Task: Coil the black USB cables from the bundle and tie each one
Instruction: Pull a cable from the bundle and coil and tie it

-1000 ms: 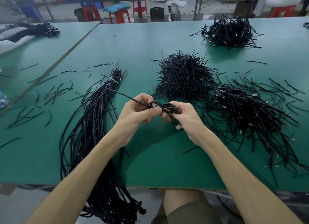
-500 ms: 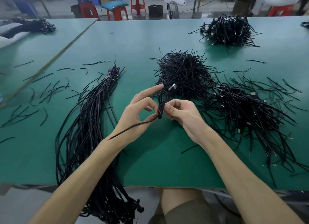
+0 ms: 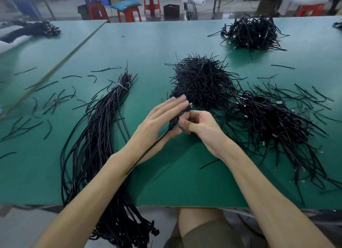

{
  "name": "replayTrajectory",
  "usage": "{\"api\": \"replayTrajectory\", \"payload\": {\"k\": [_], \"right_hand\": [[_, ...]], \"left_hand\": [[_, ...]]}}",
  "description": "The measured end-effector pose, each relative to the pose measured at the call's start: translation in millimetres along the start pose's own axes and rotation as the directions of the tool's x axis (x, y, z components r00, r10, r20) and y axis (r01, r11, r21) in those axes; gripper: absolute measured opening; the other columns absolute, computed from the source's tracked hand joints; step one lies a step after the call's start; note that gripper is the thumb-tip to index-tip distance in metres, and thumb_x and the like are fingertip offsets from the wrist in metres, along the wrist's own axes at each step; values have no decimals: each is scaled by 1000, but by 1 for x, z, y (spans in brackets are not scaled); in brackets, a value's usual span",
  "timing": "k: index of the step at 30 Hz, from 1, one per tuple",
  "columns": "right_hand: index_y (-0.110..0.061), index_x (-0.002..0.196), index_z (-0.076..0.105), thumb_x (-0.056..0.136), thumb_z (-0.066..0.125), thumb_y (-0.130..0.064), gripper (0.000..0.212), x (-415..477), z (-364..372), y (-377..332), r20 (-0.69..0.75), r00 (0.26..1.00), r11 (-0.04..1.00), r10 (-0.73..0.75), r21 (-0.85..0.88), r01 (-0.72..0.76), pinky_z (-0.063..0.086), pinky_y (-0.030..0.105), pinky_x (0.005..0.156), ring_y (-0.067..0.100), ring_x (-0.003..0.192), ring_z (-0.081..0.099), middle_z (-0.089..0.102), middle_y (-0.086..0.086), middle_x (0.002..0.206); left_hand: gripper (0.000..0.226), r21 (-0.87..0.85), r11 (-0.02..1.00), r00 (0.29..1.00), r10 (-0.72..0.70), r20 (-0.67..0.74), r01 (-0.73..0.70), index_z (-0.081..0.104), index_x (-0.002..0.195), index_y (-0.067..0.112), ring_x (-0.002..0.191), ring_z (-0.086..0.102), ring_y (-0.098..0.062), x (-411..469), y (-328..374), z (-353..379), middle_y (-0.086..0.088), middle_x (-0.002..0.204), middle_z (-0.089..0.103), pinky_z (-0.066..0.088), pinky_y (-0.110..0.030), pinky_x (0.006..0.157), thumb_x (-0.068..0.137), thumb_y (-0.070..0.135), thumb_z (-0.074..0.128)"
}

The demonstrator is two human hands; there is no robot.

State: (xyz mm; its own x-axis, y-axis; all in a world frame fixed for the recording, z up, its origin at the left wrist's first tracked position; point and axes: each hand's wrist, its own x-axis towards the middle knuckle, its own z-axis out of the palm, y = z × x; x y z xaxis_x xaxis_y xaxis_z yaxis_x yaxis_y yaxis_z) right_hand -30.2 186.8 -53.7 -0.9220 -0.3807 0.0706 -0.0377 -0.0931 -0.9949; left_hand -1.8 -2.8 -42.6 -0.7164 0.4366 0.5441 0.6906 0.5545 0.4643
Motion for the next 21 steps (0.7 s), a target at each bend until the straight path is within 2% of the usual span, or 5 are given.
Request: {"api": "replayTrajectory", "payload": {"k": [6,8,12,17,21], "right_hand": [[-16,75,60,95,64,1,27,1,4,2,-16,999,995,-31,-92,29,40,15,63,1,61,48,60,-14,65],[-15,74,59,94,63,5,29,2,5,2,-36,998,995,-43,-92,40,36,17,59,2,58,43,55,-13,62],[-7,80,59,92,67,4,18,2,4,3,-45,997,996,-62,-67,59,35,21,61,4,63,43,55,-11,65],[-16,74,60,93,69,0,26,3,5,5,-100,993,991,-57,-128,44,41,18,66,2,65,49,59,-16,64],[-12,74,59,94,64,5,27,2,6,3,-96,993,987,-66,-151,52,41,12,61,-2,58,49,59,-16,60]], "left_hand": [[33,265,964,1000,16,-26,-8,66,127,17,116,50,-22,-4,4,1,3,132,57,44,-31,103,99,8,51],[24,276,960,997,-32,-73,51,68,120,15,107,49,-20,-4,4,-1,0,119,57,44,-29,96,100,25,58],[41,236,963,988,-109,-114,133,65,105,9,87,48,-15,-4,4,0,4,95,55,43,-27,82,102,47,50],[29,-185,915,923,-377,-73,359,52,113,26,58,52,-17,-6,8,6,0,68,61,44,-24,60,98,50,54],[33,-574,726,909,-409,83,379,43,141,20,52,58,-27,-4,6,3,-10,66,66,47,-31,56,109,24,46]]}}
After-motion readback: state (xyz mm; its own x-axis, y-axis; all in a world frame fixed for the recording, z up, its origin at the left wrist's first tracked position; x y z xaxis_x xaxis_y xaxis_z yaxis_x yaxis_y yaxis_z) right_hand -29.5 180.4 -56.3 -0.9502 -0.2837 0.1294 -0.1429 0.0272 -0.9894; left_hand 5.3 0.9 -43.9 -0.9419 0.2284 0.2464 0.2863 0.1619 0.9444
